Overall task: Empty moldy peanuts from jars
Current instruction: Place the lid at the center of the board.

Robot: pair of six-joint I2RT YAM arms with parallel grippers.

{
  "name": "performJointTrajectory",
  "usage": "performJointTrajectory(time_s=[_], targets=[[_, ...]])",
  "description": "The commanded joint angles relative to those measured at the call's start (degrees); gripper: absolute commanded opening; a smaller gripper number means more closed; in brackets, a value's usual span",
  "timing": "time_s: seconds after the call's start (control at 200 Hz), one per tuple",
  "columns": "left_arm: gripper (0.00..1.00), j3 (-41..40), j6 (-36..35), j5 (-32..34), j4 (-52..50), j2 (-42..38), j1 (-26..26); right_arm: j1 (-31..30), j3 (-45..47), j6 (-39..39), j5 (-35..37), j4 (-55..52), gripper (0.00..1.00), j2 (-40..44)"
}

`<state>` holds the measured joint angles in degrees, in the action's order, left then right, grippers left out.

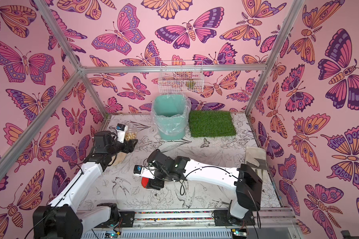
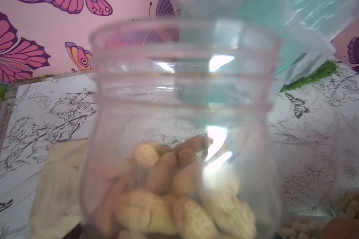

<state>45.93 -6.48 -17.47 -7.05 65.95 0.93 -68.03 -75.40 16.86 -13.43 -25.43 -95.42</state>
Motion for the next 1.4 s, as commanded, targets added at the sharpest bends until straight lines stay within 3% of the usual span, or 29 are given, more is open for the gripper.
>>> performJointTrajectory(time_s=[0.0,0.481,0.736,1.111,1.397], targets=[[0.00,-2.0,2.1,4.3,4.5,-0.6,-1.4,-1.2,-2.0,2.5,0.5,0.4,0.00,-3.4],[0.00,-5.4,3.7,6.4,8.6,-0.5,-4.1,-3.3,-5.3,5.1,2.6,2.7,0.00,-15.8],[0.00,-5.8,3.4,6.3,8.7,-0.8,-4.2,-3.4,-6.4,4.3,4.8,2.6,0.06,-19.6],[0.00,-5.9,3.7,4.9,8.7,-0.7,-4.2,-3.4,-7.3,1.9,7.8,1.8,0.45,-22.4],[0.00,-5.9,3.9,4.1,8.8,-0.3,-4.2,-3.3,-6.5,-0.2,9.4,2.3,0.60,-22.3]])
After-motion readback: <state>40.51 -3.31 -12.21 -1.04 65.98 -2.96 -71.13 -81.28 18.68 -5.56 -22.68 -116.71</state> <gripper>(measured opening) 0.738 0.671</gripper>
